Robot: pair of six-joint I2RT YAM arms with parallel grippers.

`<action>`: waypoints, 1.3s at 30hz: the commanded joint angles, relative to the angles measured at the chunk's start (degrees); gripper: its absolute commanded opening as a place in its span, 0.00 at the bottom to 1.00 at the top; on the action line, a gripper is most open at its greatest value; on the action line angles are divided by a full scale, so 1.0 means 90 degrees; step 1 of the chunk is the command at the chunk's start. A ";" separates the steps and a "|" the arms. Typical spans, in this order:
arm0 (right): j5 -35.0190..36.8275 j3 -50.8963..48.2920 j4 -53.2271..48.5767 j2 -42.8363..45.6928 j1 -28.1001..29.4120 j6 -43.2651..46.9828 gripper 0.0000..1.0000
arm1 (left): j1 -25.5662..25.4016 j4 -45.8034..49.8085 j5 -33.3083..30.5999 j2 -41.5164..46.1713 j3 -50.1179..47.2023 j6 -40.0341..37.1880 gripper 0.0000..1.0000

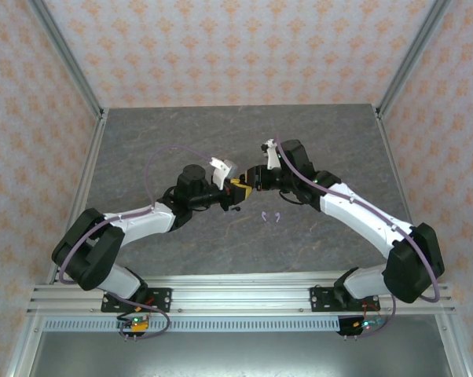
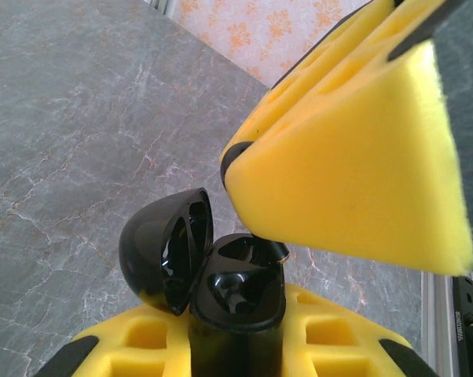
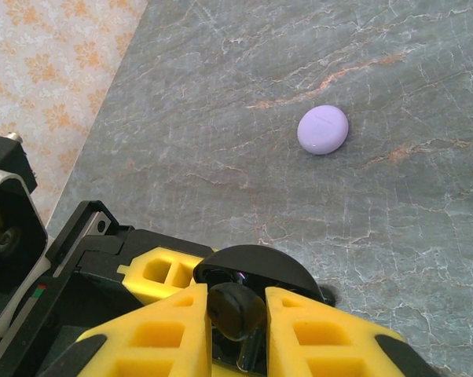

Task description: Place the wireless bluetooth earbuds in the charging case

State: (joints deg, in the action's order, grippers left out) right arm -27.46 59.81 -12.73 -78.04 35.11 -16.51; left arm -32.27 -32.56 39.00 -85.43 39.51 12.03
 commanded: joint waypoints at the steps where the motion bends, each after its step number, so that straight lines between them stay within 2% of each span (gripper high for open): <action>1: 0.0006 0.0037 0.0200 -0.0030 0.0044 -0.0033 0.22 | -0.0038 -0.0375 0.0064 -0.0029 0.0230 0.0132 0.12; 18: 0.0302 -0.0102 0.0226 -0.0028 0.0059 -0.0096 0.22 | -0.0037 -0.0455 0.0090 -0.0030 0.0259 0.0319 0.12; 24: 0.0210 -0.0112 0.0176 -0.0005 0.0055 -0.0084 0.22 | -0.0045 -0.0430 -0.0181 -0.0039 0.0268 0.0392 0.12; 39: 0.0204 -0.0113 -0.0011 0.0125 0.0078 -0.0049 0.29 | -0.0037 -0.0318 -0.0315 0.0048 0.0288 0.0188 0.12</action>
State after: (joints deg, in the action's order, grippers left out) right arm -26.15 59.33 -12.25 -78.13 35.33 -16.93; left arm -32.27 -34.11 37.01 -85.56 40.21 14.96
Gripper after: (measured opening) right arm 0.290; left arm 0.222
